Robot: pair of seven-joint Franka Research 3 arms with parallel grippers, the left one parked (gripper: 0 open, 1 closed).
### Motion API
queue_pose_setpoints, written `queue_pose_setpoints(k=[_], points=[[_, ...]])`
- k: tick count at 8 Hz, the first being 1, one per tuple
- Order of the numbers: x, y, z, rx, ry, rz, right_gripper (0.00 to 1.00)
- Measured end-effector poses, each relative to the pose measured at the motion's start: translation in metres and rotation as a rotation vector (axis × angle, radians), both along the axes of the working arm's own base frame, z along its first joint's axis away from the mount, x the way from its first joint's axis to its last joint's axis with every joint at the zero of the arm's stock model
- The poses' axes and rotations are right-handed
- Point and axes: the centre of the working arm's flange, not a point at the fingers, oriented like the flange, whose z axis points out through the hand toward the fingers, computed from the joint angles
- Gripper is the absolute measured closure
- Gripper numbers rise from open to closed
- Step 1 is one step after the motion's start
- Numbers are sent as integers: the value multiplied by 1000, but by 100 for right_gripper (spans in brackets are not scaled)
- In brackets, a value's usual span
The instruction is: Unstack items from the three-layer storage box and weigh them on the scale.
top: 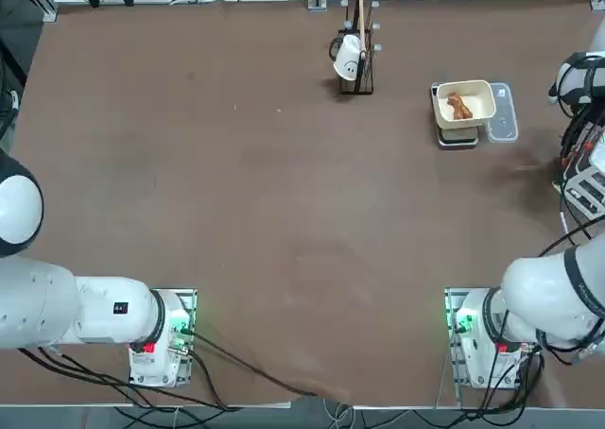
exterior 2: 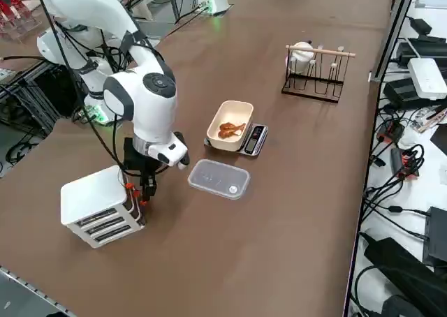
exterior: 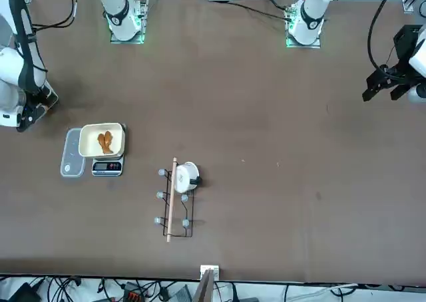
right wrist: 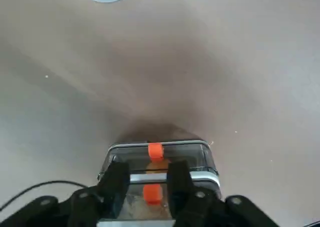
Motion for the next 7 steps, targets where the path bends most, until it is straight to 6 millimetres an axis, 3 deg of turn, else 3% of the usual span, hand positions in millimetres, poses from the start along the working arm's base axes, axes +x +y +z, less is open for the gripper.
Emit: queue_pose_setpoints(k=[7], points=[[-10, -13, -4, -18, 20, 5, 53]])
